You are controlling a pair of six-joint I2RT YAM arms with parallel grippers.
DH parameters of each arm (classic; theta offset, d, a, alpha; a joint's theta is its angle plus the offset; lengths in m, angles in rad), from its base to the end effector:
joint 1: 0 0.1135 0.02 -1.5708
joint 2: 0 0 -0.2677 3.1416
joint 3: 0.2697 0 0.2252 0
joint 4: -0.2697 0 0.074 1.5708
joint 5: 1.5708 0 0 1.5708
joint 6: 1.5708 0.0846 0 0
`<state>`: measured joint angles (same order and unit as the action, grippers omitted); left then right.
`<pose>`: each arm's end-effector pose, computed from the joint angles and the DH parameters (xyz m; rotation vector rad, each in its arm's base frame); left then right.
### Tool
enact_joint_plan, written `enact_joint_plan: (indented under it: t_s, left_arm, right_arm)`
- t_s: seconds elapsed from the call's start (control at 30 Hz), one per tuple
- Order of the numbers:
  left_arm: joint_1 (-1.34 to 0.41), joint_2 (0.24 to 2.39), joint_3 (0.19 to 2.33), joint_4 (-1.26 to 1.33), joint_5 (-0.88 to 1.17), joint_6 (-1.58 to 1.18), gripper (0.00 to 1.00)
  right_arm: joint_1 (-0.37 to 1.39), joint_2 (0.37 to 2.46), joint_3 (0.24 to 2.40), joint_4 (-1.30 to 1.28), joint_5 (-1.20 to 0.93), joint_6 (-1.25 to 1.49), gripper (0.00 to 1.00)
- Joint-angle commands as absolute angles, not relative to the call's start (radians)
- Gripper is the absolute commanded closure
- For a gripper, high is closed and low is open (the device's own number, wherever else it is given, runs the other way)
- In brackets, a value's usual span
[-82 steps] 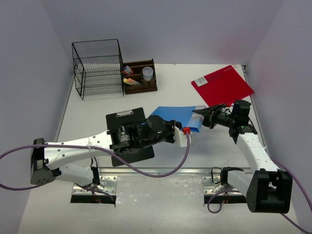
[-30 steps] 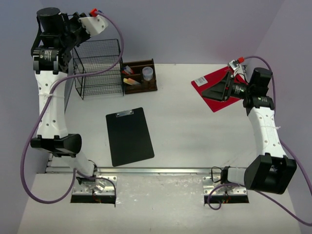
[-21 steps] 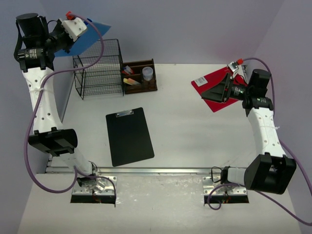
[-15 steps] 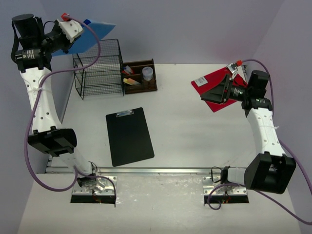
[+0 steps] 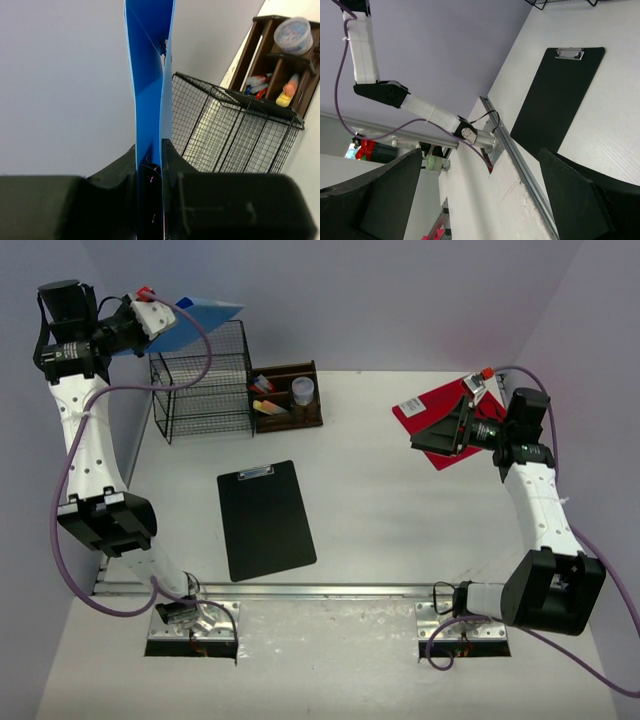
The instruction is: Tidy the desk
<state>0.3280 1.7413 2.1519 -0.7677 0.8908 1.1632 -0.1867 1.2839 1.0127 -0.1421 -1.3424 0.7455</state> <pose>0.3617 0.0536 0.4745 1.2086 1.3299 0.2051 0.2656 0.0337 0.3325 -0.0250 1.9921 1.6686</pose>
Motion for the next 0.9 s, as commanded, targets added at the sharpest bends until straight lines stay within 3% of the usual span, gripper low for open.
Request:
enact_joint_plan:
  t_s: [0.0, 0.43, 0.87]
  left_arm:
    - [0.347, 1.739, 2.14, -0.725, 0.923, 1.304, 1.0]
    - [0.359, 1.76, 2.126, -0.937, 0.836, 1.58, 1.0]
    - [0.354, 1.806, 2.127, -0.888, 0.784, 1.49, 1.0]
  right_arm:
    - [-0.187, 1.284, 1.005, -0.083, -1.366, 0.753, 0.01]
    - [-0.187, 1.292, 0.996, -0.073, -1.365, 0.757, 0.01]
    - [-0.187, 1.291, 0.981, -0.041, -1.37, 0.789, 0.01]
